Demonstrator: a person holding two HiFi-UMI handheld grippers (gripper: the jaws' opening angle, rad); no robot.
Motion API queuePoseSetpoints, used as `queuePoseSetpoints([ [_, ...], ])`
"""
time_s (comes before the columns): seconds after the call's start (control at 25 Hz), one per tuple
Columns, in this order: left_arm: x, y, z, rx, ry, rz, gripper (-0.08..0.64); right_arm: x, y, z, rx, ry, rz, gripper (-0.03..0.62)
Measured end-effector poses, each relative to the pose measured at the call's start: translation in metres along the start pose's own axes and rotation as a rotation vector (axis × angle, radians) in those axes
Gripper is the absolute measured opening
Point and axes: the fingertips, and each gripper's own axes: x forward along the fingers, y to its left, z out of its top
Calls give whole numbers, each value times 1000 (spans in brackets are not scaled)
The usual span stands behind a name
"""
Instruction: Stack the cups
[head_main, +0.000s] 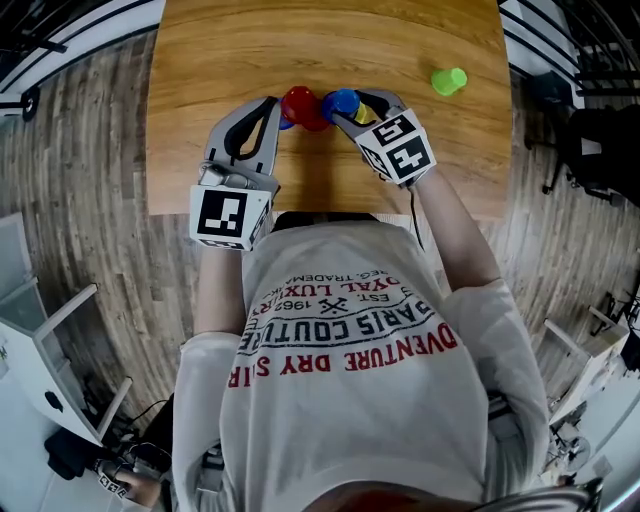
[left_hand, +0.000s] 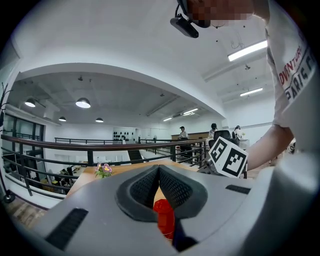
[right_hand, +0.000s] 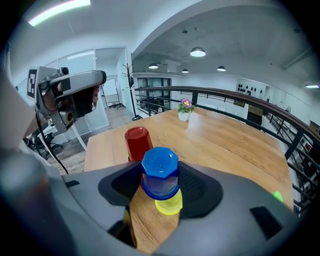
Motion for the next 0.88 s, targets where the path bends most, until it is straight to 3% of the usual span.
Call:
queuePoseSetpoints([
  [0.36, -7, 4, 0, 7, -4, -18, 16, 6, 5, 3, 29, -6, -17, 241],
  [0.44, -8, 4, 0, 9, -3, -25, 17, 5, 6, 5, 45, -18, -13, 270],
  [0.52, -8, 3, 0, 11, 0, -32, 17, 2, 5, 11, 62, -48, -22, 299],
  [0.88, 13, -13, 3, 19, 0, -81, 16, -35, -16, 35, 104, -199, -92, 305],
])
